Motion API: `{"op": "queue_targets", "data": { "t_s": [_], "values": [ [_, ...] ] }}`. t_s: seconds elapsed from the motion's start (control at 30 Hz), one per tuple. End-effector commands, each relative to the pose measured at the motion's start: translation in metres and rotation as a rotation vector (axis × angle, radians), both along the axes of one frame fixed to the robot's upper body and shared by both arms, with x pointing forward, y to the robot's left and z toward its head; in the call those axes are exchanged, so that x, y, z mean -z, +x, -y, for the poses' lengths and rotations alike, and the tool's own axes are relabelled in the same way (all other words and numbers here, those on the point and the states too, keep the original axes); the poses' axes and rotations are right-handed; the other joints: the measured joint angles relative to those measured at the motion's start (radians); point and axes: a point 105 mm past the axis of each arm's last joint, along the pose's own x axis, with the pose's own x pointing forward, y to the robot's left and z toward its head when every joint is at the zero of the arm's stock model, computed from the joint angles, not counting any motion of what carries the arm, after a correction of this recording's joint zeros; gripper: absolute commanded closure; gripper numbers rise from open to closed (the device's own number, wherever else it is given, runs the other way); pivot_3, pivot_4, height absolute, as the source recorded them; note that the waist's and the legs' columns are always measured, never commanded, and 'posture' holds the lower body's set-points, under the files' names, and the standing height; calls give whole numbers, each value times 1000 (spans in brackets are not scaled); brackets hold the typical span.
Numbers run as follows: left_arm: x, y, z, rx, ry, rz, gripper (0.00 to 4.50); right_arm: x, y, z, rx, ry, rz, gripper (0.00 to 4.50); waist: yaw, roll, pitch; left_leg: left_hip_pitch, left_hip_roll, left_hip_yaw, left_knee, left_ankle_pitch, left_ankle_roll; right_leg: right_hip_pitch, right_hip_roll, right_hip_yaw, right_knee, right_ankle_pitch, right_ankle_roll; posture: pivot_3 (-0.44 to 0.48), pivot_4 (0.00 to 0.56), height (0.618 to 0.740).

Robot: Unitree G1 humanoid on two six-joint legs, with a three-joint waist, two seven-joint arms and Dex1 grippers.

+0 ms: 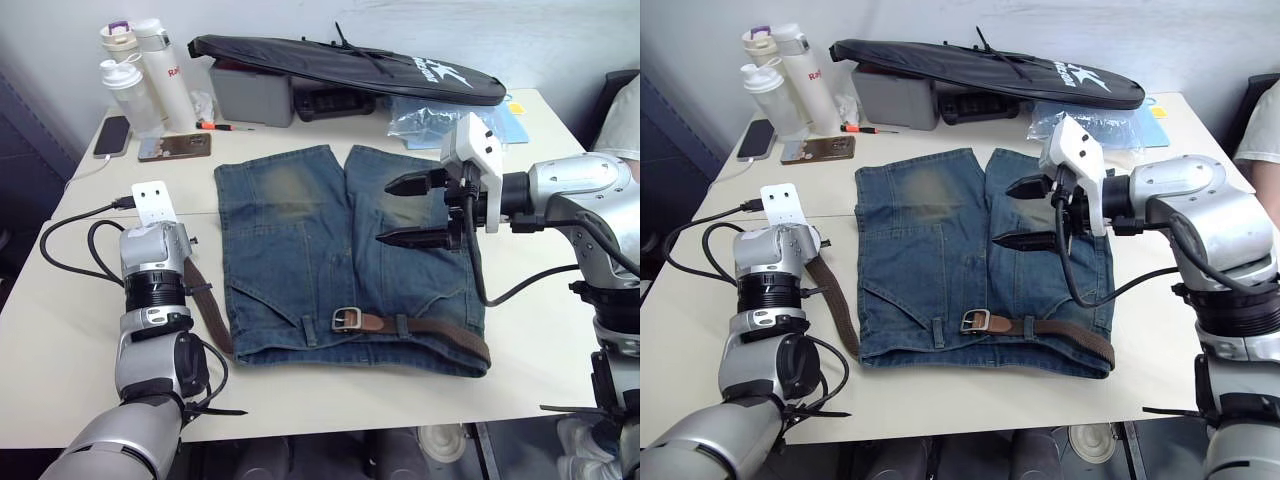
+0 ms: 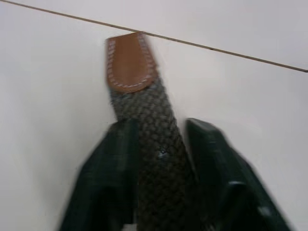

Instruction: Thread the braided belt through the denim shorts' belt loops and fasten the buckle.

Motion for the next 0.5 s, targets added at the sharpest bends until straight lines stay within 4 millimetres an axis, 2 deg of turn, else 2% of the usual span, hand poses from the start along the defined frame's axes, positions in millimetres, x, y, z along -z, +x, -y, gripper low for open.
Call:
{"op": "queue_targets", "data": {
  "t_s": [0.03, 0.33, 0.43, 0.5],
  "values": [
    [7, -13, -17, -116, -17, -51, 4470, -13, -3, 3, 7, -19, 82, 0, -5, 0, 0, 0, 0, 0, 0, 0, 0, 0, 0, 0, 0, 0, 0, 0, 150, 740],
    [-19, -11, -15, -175, -77, 49, 4470, -12, 3, 3, 18, -32, 99, 0, -1, -1, 1, 0, 0, 1, 1, 0, 0, 0, 0, 0, -1, 0, 0, 0, 150, 740],
    [-36, -11, -15, -171, -23, 98, 4470, -11, 6, 2, 19, -33, 105, 0, 0, -3, 2, -1, 0, 1, 1, 0, 0, 0, 0, 0, -1, 0, 0, 0, 150, 740],
    [-49, -7, -9, -136, -14, 149, 4470, -10, 8, 2, 19, -34, 106, 0, 2, -4, 2, -1, 0, 1, 1, 0, 0, 0, 0, 0, -1, 0, 0, 0, 150, 740]
  ]
}}
